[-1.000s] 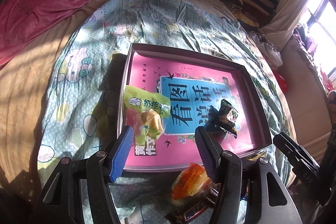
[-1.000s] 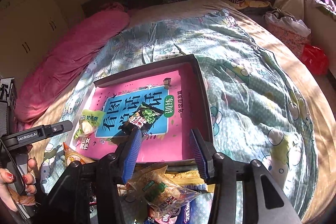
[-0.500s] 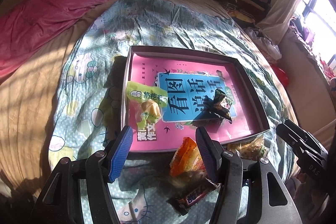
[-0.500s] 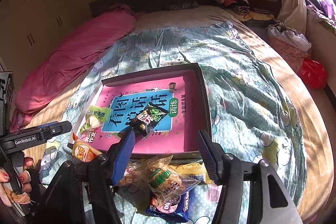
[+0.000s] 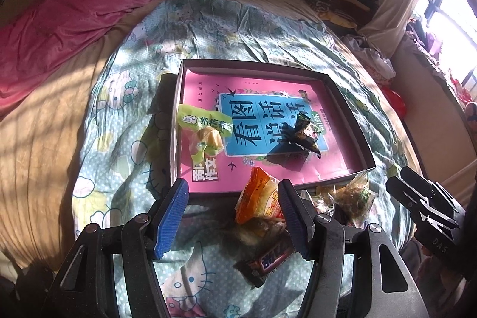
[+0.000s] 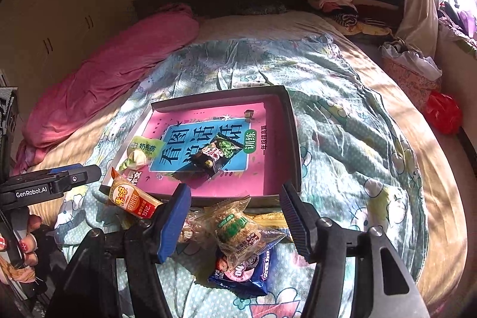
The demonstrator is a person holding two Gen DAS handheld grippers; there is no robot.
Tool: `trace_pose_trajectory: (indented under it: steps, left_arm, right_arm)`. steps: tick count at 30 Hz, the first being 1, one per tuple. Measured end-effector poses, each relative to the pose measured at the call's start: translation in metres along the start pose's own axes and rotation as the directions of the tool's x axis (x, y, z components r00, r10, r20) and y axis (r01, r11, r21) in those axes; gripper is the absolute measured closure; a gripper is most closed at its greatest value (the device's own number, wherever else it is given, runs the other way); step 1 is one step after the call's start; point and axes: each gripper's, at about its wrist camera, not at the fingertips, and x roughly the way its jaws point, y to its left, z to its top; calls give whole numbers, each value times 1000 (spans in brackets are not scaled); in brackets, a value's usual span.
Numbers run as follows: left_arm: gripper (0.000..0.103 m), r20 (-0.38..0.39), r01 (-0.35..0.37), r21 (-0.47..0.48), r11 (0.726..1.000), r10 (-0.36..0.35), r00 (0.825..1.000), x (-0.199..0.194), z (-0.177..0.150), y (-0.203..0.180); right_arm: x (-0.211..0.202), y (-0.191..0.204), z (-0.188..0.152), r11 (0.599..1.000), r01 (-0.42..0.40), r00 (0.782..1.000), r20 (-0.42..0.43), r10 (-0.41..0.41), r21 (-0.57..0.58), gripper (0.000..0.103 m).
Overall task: Organize snacks
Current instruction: 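Open both tools to release the snacks in the tray and withdraw, then grasp the orange snack bag with the left tool while the right tool grasps the clear green-label bag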
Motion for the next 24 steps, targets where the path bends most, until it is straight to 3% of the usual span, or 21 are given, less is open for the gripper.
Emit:
trace_pose_trajectory:
  steps: [24]
  left_arm:
    - [39,-111,64,-18,998,-66,992,24,-24,3]
  right_arm:
    - [19,20,-34,980,59,994,-84,-76,-191,41]
